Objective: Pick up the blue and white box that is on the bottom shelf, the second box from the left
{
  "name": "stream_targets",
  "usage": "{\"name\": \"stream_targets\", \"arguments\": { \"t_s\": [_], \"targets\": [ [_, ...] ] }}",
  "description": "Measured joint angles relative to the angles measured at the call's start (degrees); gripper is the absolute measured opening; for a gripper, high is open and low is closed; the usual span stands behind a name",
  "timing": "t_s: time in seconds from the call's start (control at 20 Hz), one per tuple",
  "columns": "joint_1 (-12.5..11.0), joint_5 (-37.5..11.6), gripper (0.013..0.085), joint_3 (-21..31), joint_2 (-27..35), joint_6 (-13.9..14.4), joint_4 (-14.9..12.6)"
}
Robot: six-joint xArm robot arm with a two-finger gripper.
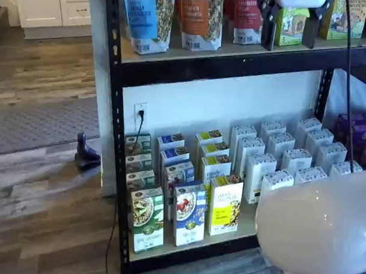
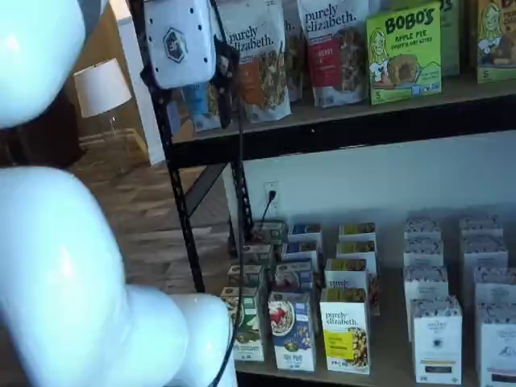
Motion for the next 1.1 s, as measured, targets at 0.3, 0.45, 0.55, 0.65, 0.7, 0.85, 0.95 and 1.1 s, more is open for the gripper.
{"name": "stream_targets", "arguments": {
  "t_s": [0.3, 0.45, 0.55, 0.65, 0.7, 0.85, 0.95, 1.1],
  "targets": [
    [-2.4, -1.6, 0.0850, 1.1, -0.9, -1.3, 2.8],
    [-2.0, -2.8, 0.0850, 2.1, -1.2, -1.2, 2.4],
    [-1.3, -4.0, 0.0850, 3.2, -1.5, -0.9, 1.5],
    [-1.0, -5.7, 0.0850, 4.8, -1.7, -0.7, 1.2],
    [-0.4, -6.5, 0.0850, 5.6, -1.9, -0.4, 0.5],
    [0.8, -8.1, 0.0850, 7.8, -1.8, 0.4, -0.9],
    [2.1, -10.3, 0.0850, 10.1, -2.0, 1.2, -2.4],
    [3.1, -13.7, 0.0850, 13.6, -2.2, 2.0, -4.1]
  ]
}}
